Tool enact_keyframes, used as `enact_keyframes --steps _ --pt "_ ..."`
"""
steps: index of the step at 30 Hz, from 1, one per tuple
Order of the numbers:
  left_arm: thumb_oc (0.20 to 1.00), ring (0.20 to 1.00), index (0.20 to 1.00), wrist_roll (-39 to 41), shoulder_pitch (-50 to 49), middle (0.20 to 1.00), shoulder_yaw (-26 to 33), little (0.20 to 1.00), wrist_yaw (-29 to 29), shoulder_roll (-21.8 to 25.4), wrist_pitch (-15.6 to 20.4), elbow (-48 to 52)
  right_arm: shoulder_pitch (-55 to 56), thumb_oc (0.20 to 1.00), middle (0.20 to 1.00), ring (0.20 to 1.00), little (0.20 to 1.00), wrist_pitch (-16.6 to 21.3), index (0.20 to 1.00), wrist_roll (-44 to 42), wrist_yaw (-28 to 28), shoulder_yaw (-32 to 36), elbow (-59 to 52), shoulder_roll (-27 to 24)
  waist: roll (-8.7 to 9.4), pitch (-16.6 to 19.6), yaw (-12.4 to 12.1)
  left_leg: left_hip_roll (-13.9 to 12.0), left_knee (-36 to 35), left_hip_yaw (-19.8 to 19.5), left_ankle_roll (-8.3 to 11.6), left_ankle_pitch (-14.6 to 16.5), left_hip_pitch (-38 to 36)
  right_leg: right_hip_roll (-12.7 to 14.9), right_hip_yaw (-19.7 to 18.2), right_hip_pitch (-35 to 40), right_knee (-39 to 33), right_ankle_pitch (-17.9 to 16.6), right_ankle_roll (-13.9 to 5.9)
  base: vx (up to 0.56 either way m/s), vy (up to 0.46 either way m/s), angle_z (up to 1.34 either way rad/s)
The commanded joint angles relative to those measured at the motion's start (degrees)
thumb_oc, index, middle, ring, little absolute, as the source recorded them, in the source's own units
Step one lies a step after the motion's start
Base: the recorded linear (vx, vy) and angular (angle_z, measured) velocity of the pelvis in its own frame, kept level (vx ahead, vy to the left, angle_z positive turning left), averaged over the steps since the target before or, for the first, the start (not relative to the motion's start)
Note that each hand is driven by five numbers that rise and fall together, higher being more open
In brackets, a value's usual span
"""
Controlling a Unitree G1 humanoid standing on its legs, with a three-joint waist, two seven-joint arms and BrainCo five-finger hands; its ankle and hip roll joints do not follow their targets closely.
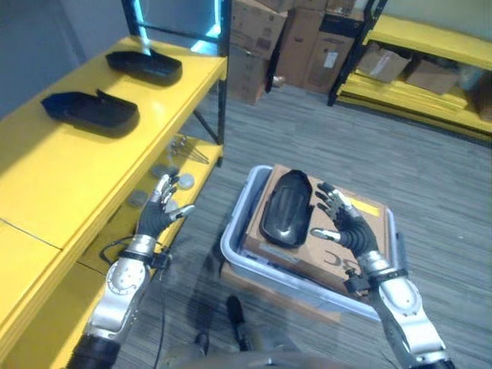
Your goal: Move parts from the plastic box to the shelf.
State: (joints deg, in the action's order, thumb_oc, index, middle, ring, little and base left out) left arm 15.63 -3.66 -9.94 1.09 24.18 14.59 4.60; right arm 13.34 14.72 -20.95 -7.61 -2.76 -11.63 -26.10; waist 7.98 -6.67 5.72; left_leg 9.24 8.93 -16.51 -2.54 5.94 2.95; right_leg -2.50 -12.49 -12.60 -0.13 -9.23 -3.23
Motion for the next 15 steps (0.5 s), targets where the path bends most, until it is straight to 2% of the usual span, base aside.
enact_keyframes --steps 1,2,4,5,6,8,10,13,14,15 --pt "1.0 1.0 1.0 0.1 1.9 1.0 0.6 1.0 0.2 1.1 2.3 2.0 -4.0 1.0 1.0 1.0 1.0 1.6 1.0 -1.4 -1.1 0.0 -0.8 -0.5 -1.36 -1.0 -0.7 -0.3 -4.7 5.2 -2.24 4.1 -3.8 -2.6 0.0 -0.2 0.5 -1.3 -6.43 -0.26 -0.036 -1.14" --pt "1.0 1.0 1.0 -0.1 3.3 1.0 0.3 1.0 0.4 2.0 2.4 1.7 -4.3 1.0 1.0 1.0 1.0 1.6 1.0 -0.8 -0.9 -0.7 -0.9 0.3 -1.46 -2.3 -1.7 -2.4 -4.7 9.0 -2.08 3.0 -2.3 -0.6 5.3 -0.5 2.9 1.9 -6.7 -0.21 -0.048 -0.98" --pt "1.0 1.0 1.0 -0.1 3.4 1.0 0.3 1.0 0.4 2.0 2.4 1.7 -4.3 1.0 1.0 1.0 1.0 1.6 1.0 -0.8 -0.9 -0.7 -0.9 0.3 -1.48 -2.4 -1.7 -2.4 -4.7 8.9 -2.08 3.0 -2.4 -0.6 5.4 -0.5 3.1 2.1 -6.68 -0.15 -0.042 -1.19" --pt "1.0 1.0 1.0 1.0 6.2 1.0 -1.8 1.0 0.0 1.3 2.0 0.3 -2.2 1.0 1.0 1.0 1.0 1.8 1.0 0.7 -0.8 0.1 -1.2 0.5 -2.44 -2.3 -0.8 -4.1 -5.5 9.0 -1.76 1.5 -1.4 1.4 2.0 2.2 6.3 4.7 -5.2 -0.15 -0.041 -0.95" --pt "1.0 1.0 1.0 1.0 6.3 1.0 -1.9 1.0 0.0 1.3 2.1 0.2 -2.1 1.0 1.0 1.0 1.0 1.7 1.0 0.7 -0.8 0.2 -1.3 0.5 -2.49 -2.3 -0.9 -4.1 -5.5 9.0 -1.77 1.6 -1.5 1.3 2.0 2.2 6.4 4.9 -5.17 -0.18 -0.062 -0.28" --pt "1.0 1.0 1.0 2.3 7.4 1.0 -3.2 1.0 0.0 0.9 2.2 -0.2 -1.8 1.0 1.0 1.0 1.0 2.0 1.0 1.4 -0.2 1.0 -1.5 0.2 -3.49 -1.7 -0.3 -5.6 -6.2 8.7 -1.57 1.3 -1.0 3.4 -0.5 3.5 6.1 5.3 -4.41 -0.05 -0.073 0.19" --pt "1.0 1.0 1.0 2.3 7.8 1.0 -3.9 1.0 0.9 1.1 2.0 -0.2 -2.9 1.0 1.0 1.0 1.0 2.1 1.0 2.3 1.2 1.0 -1.1 0.2 -3.51 -1.6 -0.3 -6.2 -6.2 9.0 -1.42 1.1 -0.2 5.1 -0.2 3.9 4.8 4.4 -4.59 -0.06 -0.089 -0.21" --pt "1.0 1.0 1.0 2.0 7.9 1.0 -4.4 1.0 1.5 1.5 2.0 -0.1 -4.2 1.0 1.0 1.0 1.0 2.3 1.0 3.1 2.9 0.8 -1.2 0.4 -2.87 -1.6 -0.6 -6.1 -7.3 10.0 -1.39 0.7 0.5 5.7 0.3 3.4 2.2 3.2 -5.14 -0.07 -0.062 -0.24" --pt "1.0 1.0 1.0 1.7 8.0 1.0 -4.8 1.0 1.7 1.4 1.9 -0.7 -4.9 1.0 1.0 1.0 1.0 2.0 1.0 4.3 3.7 -0.1 -0.4 0.1 -2.02 -1.5 -1.2 -5.8 -8.5 11.3 -0.97 0.3 1.1 6.1 1.4 3.6 -0.9 3.3 -5.49 -0.05 -0.178 -0.42" --pt "1.0 1.0 1.0 1.4 8.7 1.0 -5.3 1.0 1.1 1.1 1.8 -0.8 -4.5 1.0 1.0 1.0 1.0 1.3 1.0 6.5 3.4 -0.4 0.8 -1.3 -1.69 -1.6 -1.8 -5.7 -9.6 10.8 -0.49 -0.5 1.5 6.1 1.7 3.6 -1.9 3.9 -5.34 -0.06 -0.222 -0.42"
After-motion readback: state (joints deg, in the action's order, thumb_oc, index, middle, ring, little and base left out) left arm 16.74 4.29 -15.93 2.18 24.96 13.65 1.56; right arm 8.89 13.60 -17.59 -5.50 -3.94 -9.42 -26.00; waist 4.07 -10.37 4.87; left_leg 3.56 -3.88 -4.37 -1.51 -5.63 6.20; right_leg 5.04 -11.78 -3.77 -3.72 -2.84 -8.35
